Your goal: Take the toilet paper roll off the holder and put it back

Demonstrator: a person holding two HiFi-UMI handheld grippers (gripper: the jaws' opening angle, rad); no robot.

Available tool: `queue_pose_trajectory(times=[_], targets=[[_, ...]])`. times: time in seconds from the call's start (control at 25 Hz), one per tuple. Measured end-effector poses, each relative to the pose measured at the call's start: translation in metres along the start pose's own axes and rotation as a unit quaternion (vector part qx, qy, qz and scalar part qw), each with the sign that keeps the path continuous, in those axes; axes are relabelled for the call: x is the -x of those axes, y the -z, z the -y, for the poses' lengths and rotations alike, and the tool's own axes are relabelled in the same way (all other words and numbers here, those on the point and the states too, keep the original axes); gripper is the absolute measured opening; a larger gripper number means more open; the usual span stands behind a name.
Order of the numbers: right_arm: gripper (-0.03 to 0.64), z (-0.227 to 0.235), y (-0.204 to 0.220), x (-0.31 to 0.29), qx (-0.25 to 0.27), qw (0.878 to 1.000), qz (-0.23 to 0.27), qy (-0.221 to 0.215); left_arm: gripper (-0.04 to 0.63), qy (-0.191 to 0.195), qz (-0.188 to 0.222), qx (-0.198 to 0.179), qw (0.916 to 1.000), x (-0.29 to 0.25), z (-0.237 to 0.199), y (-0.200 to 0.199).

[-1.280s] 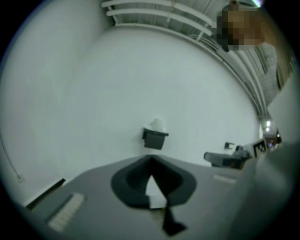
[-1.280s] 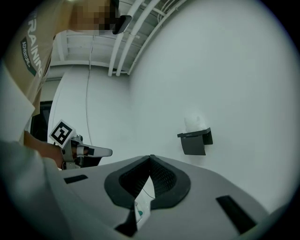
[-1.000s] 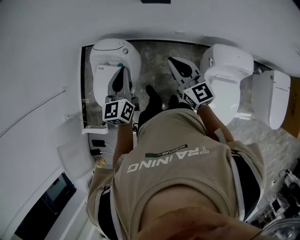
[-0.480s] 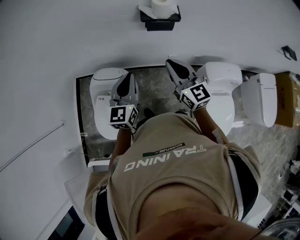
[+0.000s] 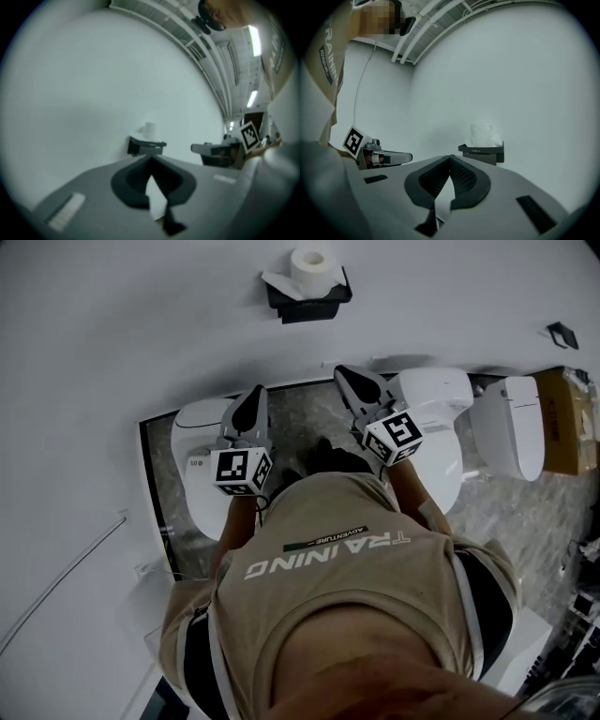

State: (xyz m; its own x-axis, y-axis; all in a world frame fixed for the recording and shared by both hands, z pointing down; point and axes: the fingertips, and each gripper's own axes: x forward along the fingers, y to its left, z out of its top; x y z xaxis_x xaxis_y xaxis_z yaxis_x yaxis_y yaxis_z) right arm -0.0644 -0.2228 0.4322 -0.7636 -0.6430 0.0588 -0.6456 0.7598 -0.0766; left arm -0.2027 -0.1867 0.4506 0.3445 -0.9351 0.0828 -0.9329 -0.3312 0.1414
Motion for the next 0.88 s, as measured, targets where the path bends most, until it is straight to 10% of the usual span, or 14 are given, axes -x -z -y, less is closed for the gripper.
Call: queue_pose_trajectory(times=[0.88], targets=[[0.012,0.103,-0.033,-0.095,0.006,0.997,0.028,-0.070,0.000,-0.047,-0.036,-0.019,0.9981,-0.130,-0.022,-0.027]])
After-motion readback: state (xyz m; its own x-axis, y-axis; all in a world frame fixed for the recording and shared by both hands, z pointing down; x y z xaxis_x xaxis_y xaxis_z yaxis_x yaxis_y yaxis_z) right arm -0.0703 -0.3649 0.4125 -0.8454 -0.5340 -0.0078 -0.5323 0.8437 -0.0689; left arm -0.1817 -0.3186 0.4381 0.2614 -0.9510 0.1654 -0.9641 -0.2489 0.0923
